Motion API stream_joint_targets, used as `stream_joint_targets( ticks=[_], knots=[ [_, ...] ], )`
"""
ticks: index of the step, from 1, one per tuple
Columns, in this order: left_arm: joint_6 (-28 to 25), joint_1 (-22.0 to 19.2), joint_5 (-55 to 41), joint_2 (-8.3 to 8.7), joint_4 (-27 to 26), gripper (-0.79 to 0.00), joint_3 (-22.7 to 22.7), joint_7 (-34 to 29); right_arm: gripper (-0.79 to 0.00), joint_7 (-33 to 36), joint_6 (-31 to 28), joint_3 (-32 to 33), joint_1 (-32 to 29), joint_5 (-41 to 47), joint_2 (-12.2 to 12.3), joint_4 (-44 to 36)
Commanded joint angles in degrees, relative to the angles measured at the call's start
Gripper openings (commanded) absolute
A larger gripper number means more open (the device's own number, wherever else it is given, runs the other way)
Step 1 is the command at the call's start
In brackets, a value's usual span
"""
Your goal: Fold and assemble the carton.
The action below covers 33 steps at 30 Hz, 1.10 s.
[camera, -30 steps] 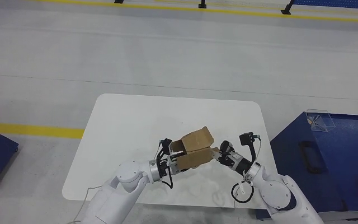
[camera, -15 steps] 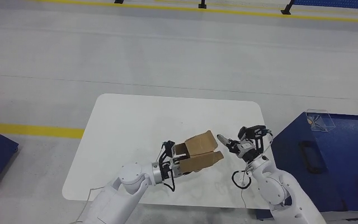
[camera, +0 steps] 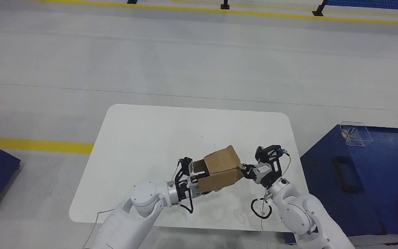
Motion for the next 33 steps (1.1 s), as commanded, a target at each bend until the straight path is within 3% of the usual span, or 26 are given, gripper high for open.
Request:
stream_joint_targets(
  ticks=[1,18,27,33],
  knots=[
    [0.3,0.0,0.1,0.00,-0.2,-0.785,0.0,0.2,0.000,0.2,0.1,-0.3,-0.2,-0.3,-0.1,-0.5],
    [1.1,0.1,0.0,-0.06,0.3,-0.785,0.2,0.5,0.000,0.2,0.8,-2.4,0.2,0.2,-1.1,-0.3],
    [0.6,0.5,-2.2,-0.02,0.7,-0.785,-0.6,-0.4,0.000,-1.7,2.0,1.8,-1.2,4.1,-1.2,0.3],
    [-0.3,1.0,-3.7,0.11,1.0,-0.785,-1.4,-2.1,0.000,4.1,0.5,4.8,-1.8,9.5,-1.0,4.0]
  ],
)
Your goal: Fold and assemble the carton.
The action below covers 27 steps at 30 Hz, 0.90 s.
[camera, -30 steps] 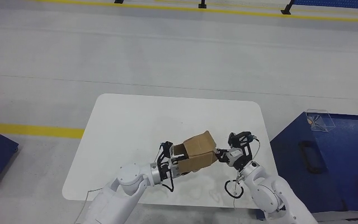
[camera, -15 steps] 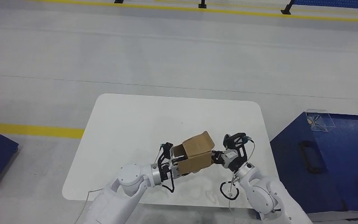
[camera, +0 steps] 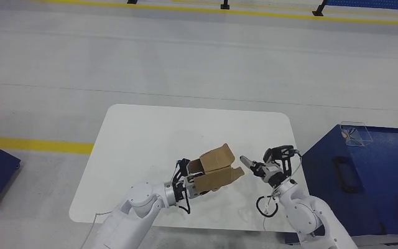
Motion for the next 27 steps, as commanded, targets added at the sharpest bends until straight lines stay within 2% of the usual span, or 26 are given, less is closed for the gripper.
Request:
stream_joint_targets(
  ticks=[1,6,13,27],
  knots=[
    [0.0,0.1,-0.3,0.03,0.1,-0.785,-0.2,-0.2,0.000,4.1,-1.4,0.0,0.0,2.9,0.0,1.4],
    [0.2,-0.1,-0.5,-0.01,0.4,-0.785,0.0,-0.4,0.000,11.4,-6.0,-1.2,0.0,10.0,0.0,2.5],
    [0.5,-0.4,-0.3,-0.17,0.7,-0.785,0.7,-0.2,0.000,15.2,-9.6,1.3,-0.7,20.6,0.2,1.1],
    [0.8,-0.2,1.7,-0.14,0.0,-0.785,1.6,-0.1,0.000,14.3,-10.0,3.6,-1.7,21.7,0.4,-2.1]
  ],
)
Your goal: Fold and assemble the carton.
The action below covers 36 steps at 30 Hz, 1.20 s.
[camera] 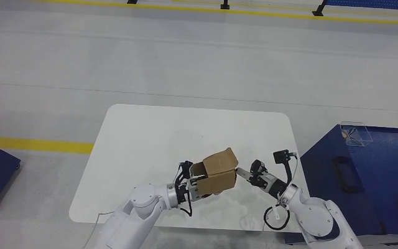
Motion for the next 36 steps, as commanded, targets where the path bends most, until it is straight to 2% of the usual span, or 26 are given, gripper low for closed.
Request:
stream_joint_targets(
  ticks=[1,23,29,36],
  knots=[
    [-0.1,0.2,0.4,0.02,-0.3,-0.785,0.1,0.2,0.000,0.1,0.4,-0.2,0.2,-0.4,0.0,-0.3],
    [0.2,-0.3,0.5,-0.03,0.3,-0.785,0.4,0.1,0.000,0.8,2.7,-4.2,2.7,-3.4,-0.4,0.8],
    [0.0,-0.3,0.2,-0.03,0.4,-0.785,0.3,-0.5,0.000,-2.1,2.9,-2.1,2.1,-0.9,-0.4,1.9],
    [-0.3,-0.4,-0.1,-0.01,0.8,-0.785,0.3,-1.0,0.000,1.4,4.4,-3.0,2.6,-0.3,-0.4,3.3]
  ],
)
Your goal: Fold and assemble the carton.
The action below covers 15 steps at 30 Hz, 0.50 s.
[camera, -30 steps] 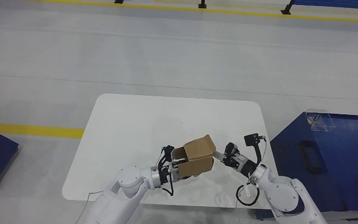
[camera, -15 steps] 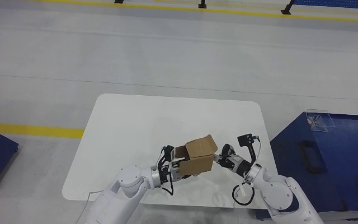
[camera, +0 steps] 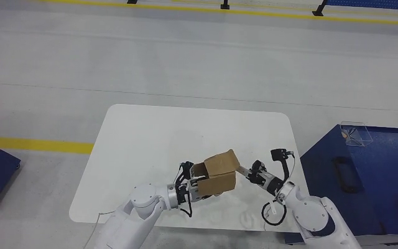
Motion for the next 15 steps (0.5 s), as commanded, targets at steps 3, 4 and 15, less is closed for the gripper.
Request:
stream_joint_targets(
  ticks=[3,4,15],
  knots=[
    [0.1,-0.3,0.0,-0.11,0.3,-0.785,0.4,0.1,0.000,0.7,-0.6,-1.5,0.3,1.0,-0.2,-0.3],
    [0.2,-0.4,0.0,-0.14,0.4,-0.785,0.5,0.1,0.000,0.9,-0.7,-1.7,0.4,1.3,-0.2,-0.3],
    [-0.6,-1.3,0.6,-0.32,1.1,-0.785,0.9,0.3,0.000,-9.9,-3.4,6.1,-0.9,5.4,-0.1,-0.2]
  ],
)
